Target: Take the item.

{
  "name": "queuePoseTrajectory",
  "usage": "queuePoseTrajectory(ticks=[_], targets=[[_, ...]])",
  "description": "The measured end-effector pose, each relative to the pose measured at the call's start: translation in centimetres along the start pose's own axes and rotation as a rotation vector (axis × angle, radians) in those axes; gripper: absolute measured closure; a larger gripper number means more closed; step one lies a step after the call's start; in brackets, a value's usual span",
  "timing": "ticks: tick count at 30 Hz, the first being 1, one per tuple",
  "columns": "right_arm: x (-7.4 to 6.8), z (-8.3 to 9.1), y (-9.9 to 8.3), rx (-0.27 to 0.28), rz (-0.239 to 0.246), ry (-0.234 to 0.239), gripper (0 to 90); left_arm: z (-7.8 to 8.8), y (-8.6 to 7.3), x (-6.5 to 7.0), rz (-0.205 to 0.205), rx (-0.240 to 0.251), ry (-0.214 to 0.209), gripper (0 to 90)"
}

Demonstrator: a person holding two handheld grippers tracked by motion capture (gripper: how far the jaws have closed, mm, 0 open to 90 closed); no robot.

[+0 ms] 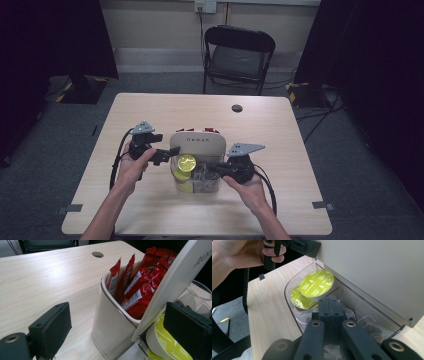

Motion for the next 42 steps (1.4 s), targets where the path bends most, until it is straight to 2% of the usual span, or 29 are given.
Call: queuePoseTrajectory(ticks=[19, 42], targets=[[0.1, 0.7, 0.6, 0.038, -0.004, -0.001, 90.0, -0.1, -0.2, -0.1, 0.0, -0.011, -0.003, 7.4], [-0.5, 1.9, 1.6, 0.072, 0.019, 0.003, 90.0, -0.1, -0.2, -0.2, 0.01, -0.013, -0.006, 7.6]])
Point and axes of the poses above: each handheld gripper's, and its own axes: z roughly backward along the jaws, y roughly out of its top, x roughly to its right, the point moved 2 cm from there along -z, roughly forward along the jaws, and after that the axes turned 8 degrees about z, right-handed, at the moved point
